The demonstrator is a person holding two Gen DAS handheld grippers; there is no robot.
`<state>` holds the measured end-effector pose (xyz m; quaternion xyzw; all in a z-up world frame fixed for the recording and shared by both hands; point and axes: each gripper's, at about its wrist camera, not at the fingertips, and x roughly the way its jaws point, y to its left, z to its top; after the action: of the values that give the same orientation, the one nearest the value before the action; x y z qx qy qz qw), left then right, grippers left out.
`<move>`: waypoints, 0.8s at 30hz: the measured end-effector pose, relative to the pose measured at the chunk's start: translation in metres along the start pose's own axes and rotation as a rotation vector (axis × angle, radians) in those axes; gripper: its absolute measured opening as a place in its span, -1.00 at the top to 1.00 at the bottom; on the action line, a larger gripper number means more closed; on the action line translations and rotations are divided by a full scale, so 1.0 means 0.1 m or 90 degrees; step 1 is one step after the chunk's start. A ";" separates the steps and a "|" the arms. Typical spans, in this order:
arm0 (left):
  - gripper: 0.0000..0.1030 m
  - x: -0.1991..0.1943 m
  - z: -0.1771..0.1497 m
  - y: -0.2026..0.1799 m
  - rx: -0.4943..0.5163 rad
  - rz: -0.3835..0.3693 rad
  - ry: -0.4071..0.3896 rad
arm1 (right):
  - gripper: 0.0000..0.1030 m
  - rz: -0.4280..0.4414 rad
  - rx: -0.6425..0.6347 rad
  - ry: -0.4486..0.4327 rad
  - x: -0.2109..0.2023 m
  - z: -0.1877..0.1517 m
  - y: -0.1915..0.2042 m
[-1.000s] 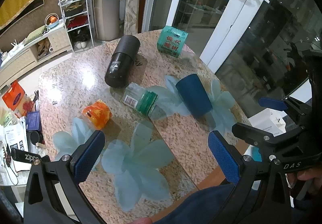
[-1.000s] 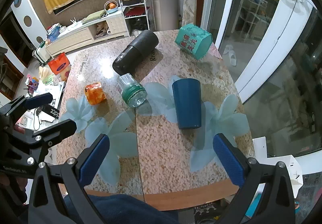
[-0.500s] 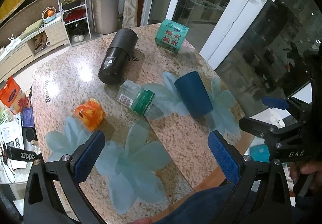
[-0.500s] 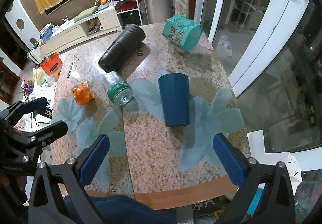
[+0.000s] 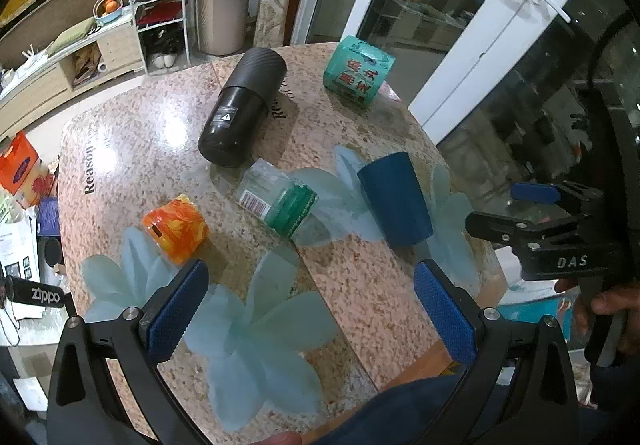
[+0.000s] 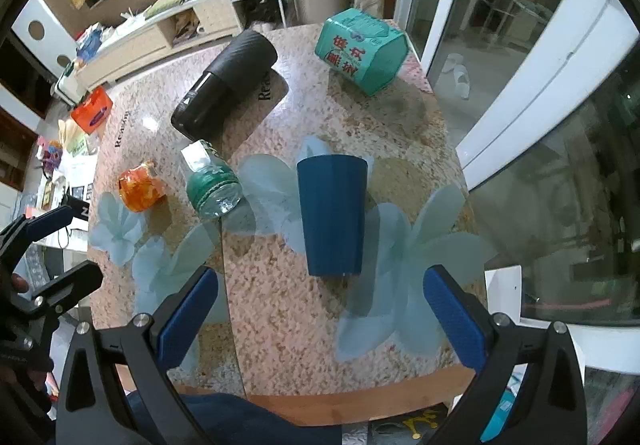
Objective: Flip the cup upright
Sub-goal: 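Move the right gripper to the blue cup and close on its base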
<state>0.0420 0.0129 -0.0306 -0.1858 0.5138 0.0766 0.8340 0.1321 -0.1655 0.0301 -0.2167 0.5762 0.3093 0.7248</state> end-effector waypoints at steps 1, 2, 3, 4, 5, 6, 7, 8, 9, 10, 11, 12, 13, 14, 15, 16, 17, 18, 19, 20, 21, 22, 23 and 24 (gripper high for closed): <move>-1.00 0.01 0.01 0.02 -0.005 -0.002 0.002 | -1.00 0.001 -0.004 0.005 0.03 0.03 0.00; -1.00 0.03 0.02 0.03 -0.010 -0.002 0.002 | -1.00 0.004 -0.008 0.011 0.07 0.06 -0.01; -1.00 0.05 0.03 0.04 -0.013 -0.001 0.004 | -1.00 0.008 -0.011 0.017 0.11 0.09 -0.01; -1.00 0.07 0.04 0.05 -0.015 0.003 0.004 | -1.00 0.012 -0.013 0.025 0.16 0.12 -0.02; -1.00 0.09 0.05 0.06 -0.017 0.006 0.005 | -1.00 0.016 -0.016 0.033 0.21 0.16 -0.03; -1.00 0.11 0.06 0.07 -0.019 0.010 0.005 | -1.00 0.018 -0.021 0.041 0.26 0.18 -0.03; -1.00 0.14 0.07 0.08 -0.022 0.014 0.008 | -1.00 0.018 -0.028 0.049 0.32 0.22 -0.03; -1.00 0.17 0.09 0.10 -0.027 0.015 0.012 | -1.00 0.018 -0.032 0.054 0.36 0.24 -0.03; -1.00 0.20 0.10 0.12 -0.033 0.016 0.016 | -1.00 0.022 -0.039 0.063 0.42 0.27 -0.03; -1.00 0.23 0.11 0.14 -0.039 0.017 0.021 | -1.00 0.025 -0.041 0.069 0.46 0.28 -0.04; -1.00 0.25 0.12 0.16 -0.044 0.019 0.024 | -1.00 0.027 -0.044 0.076 0.53 0.30 -0.05; -1.00 0.28 0.13 0.17 -0.047 0.022 0.028 | -1.00 0.028 -0.047 0.082 0.59 0.33 -0.07; -1.00 0.31 0.14 0.19 -0.049 0.025 0.032 | -1.00 0.026 -0.050 0.088 0.64 0.34 -0.08; -1.00 0.34 0.16 0.20 -0.051 0.028 0.035 | -1.00 0.021 -0.054 0.092 0.69 0.36 -0.08; -1.00 0.37 0.17 0.21 -0.054 0.031 0.040 | -1.00 0.018 -0.058 0.098 0.75 0.38 -0.09; -1.00 0.39 0.18 0.23 -0.058 0.033 0.042 | -1.00 0.019 -0.060 0.105 0.81 0.39 -0.10; -1.00 0.42 0.19 0.24 -0.062 0.035 0.045 | -1.00 0.025 -0.059 0.114 0.88 0.40 -0.13; -1.00 0.44 0.20 0.26 -0.067 0.035 0.047 | -1.00 0.027 -0.060 0.120 0.93 0.41 -0.14; -1.00 0.47 0.21 0.27 -0.072 0.035 0.050 | -1.00 0.028 -0.060 0.125 0.98 0.42 -0.16; -1.00 0.50 0.22 0.28 -0.076 0.036 0.054 | -1.00 0.027 -0.060 0.129 1.03 0.43 -0.19; -1.00 0.53 0.23 0.29 -0.079 0.037 0.058 | -1.00 0.030 -0.057 0.135 1.08 0.44 -0.21; -1.00 0.56 0.23 0.30 -0.081 0.039 0.063 | -1.00 0.035 -0.052 0.143 1.14 0.45 -0.25; -1.00 0.59 0.23 0.31 -0.083 0.040 0.069 | -1.00 0.038 -0.047 0.149 1.18 0.45 -0.28; -1.00 0.62 0.23 0.31 -0.084 0.042 0.073 | -1.00 0.041 -0.042 0.152 1.21 0.46 -0.30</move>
<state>0.0796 0.0466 -0.0830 -0.2278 0.5601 0.1270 0.7863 0.2030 -0.1325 -0.0774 -0.2574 0.6544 0.3231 0.6333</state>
